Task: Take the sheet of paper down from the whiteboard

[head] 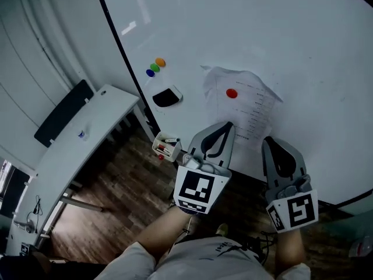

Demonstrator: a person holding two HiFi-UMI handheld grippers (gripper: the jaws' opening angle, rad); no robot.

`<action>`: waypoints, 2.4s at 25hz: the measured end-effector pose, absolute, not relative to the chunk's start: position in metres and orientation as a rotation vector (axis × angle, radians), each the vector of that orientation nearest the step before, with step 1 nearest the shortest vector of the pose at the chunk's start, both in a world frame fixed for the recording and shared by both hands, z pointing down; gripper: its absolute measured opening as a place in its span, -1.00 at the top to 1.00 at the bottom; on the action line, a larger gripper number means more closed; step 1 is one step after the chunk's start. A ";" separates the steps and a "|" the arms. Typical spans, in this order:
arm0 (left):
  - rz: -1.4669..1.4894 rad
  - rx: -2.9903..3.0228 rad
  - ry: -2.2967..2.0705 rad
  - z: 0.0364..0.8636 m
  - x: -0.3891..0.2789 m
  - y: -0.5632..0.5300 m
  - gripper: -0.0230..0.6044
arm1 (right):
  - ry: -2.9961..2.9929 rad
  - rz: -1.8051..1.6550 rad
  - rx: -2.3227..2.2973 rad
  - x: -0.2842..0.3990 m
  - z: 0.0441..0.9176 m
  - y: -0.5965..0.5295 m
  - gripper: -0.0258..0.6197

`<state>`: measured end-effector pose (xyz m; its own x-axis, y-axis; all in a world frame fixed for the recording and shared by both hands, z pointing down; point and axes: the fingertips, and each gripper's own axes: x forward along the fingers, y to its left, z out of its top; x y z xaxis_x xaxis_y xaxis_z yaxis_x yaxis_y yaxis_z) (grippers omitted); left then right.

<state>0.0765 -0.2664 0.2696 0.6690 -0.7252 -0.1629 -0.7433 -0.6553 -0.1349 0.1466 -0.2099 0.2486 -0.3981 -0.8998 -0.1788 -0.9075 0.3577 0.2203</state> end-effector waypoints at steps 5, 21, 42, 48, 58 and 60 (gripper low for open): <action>0.150 -2.619 1.305 0.264 0.081 -0.296 0.88 | 2.573 0.561 -1.705 0.160 0.226 -0.233 0.87; 0.188 -2.578 1.277 0.250 0.095 -0.348 0.47 | 2.495 0.844 -1.924 0.162 0.191 -0.259 0.73; 0.204 -2.566 1.216 0.251 0.094 -0.348 0.51 | 2.494 0.860 -2.077 0.161 0.195 -0.288 0.84; 0.205 -2.607 1.177 0.251 0.090 -0.338 0.51 | 2.502 0.784 -2.036 0.165 0.192 -0.285 0.85; 0.206 -2.624 1.185 0.263 0.073 -0.307 0.51 | 2.604 0.637 -1.887 0.160 0.219 -0.273 0.85; 0.187 -2.625 1.209 0.272 0.073 -0.301 0.51 | 2.635 0.591 -1.850 0.159 0.230 -0.271 0.85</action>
<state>0.0725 -0.3014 0.2719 0.6486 -0.7297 -0.2167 -0.7610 -0.6267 -0.1674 0.1587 -0.2705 0.2300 -0.3552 -0.9297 -0.0977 -0.8824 0.2990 0.3633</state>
